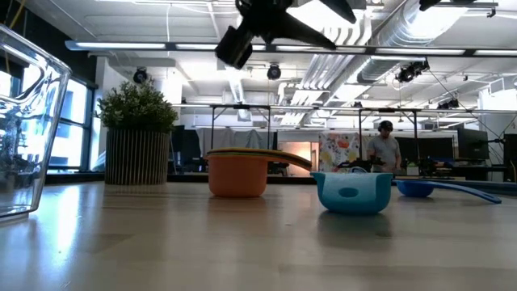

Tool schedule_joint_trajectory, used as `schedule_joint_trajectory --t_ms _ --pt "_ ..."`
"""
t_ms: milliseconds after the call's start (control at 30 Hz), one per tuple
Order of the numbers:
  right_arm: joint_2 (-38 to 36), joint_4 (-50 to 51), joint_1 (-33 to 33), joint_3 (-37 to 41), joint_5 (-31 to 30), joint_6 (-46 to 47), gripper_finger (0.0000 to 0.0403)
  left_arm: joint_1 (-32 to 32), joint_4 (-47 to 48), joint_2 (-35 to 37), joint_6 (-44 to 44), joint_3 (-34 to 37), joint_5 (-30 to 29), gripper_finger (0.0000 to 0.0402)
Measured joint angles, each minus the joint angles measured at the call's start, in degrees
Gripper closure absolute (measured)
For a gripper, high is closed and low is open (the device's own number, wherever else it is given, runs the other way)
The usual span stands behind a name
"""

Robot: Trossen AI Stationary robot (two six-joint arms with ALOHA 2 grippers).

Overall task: Nest measuring cups in basket
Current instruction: Stack the light blue measuring cup on the yellow measuring cup

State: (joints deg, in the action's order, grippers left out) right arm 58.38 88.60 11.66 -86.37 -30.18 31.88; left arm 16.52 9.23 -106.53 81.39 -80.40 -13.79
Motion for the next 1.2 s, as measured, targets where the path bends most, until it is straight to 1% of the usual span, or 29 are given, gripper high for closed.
schedule_joint_trajectory --t_ms 133,467,733,900,967,1033,1100,1200 --pt "0.01 0.0 0.0 0.0 1.83 -0.95 0.0286 1.33 -0.12 -1.76 3.89 0.0 -0.52 0.0273" --pt "0.01 -0.02 0.0 0.0 2.11 -1.49 0.0286 2.77 1.32 -5.59 10.15 0.0 -1.58 0.0273" --pt "0.01 -0.02 0.0 0.0 3.43 -2.22 0.0286 2.79 10.52 -6.35 14.24 0.06 -1.85 0.0273" --pt "0.01 -0.02 0.0 0.0 3.68 -2.35 0.0286 2.77 11.1 -7.4 15.54 0.11 -1.84 0.0273" --pt "0.02 -0.02 0.0 0.0 3.67 -2.39 0.0286 2.77 9.98 -8.12 15.95 -0.13 -1.85 0.0273" --pt "0.01 -0.02 0.0 0.0 3.66 -2.47 0.0286 2.77 11.28 -8.37 16.08 0.12 -1.83 0.0273" --pt "0.02 -0.04 0.0 0.0 3.66 -2.59 0.0286 2.63 9.31 -9.31 16.57 -0.05 -1.83 0.0273" --pt "0.01 -0.04 0.02 -0.02 3.66 -3.0 0.0286 2.64 10.13 -9.55 17.11 0.1 -1.81 0.0273"
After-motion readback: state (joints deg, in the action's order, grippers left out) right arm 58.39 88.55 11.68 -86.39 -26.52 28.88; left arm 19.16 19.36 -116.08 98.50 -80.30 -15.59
